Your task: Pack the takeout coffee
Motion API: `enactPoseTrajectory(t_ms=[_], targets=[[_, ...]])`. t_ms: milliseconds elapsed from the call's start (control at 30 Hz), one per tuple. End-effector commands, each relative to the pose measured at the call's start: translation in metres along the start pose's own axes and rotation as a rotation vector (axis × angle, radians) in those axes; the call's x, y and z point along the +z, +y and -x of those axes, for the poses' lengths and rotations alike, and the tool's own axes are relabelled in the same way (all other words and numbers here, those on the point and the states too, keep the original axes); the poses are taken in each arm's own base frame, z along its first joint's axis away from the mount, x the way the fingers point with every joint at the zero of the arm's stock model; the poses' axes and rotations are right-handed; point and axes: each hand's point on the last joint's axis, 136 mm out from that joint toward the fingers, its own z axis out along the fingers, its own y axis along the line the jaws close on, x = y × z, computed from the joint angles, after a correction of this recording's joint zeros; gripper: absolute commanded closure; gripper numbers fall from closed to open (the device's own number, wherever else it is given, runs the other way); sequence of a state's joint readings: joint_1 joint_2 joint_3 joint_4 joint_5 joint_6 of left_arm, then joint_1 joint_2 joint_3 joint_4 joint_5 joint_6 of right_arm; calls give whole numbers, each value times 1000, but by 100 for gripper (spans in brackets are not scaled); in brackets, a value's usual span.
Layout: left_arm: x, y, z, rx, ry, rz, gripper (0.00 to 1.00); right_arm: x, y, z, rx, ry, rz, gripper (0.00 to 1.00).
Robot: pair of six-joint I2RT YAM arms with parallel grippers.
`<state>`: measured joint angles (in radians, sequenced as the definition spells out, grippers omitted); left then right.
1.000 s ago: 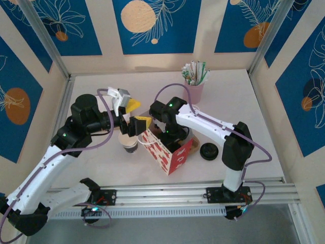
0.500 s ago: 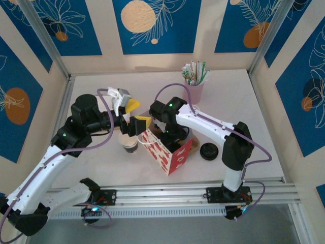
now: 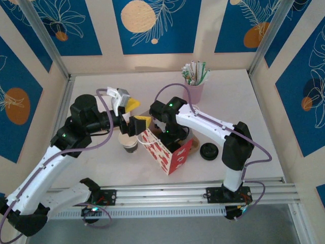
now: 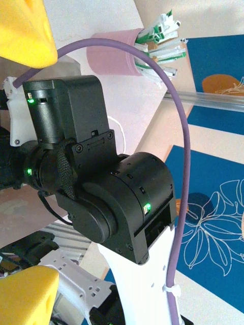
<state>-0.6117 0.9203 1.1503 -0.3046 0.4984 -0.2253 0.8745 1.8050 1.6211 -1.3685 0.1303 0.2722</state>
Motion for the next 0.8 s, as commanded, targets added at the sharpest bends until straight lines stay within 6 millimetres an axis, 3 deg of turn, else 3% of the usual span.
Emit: enactPoseTrajectory(t_ms=[0, 200, 467, 767], targets=[[-13, -3, 14, 57, -79, 37, 0, 6, 4, -2, -3, 33, 31, 35], [-31, 25, 11, 37, -103, 237, 0, 8, 4, -2, -3, 36, 32, 35], [-38, 40, -15, -23, -35, 320, 0, 10, 5, -1, -6, 43, 36, 35], [-34, 31, -34, -38, 22, 250, 0, 12, 6, -1, -8, 55, 39, 35]])
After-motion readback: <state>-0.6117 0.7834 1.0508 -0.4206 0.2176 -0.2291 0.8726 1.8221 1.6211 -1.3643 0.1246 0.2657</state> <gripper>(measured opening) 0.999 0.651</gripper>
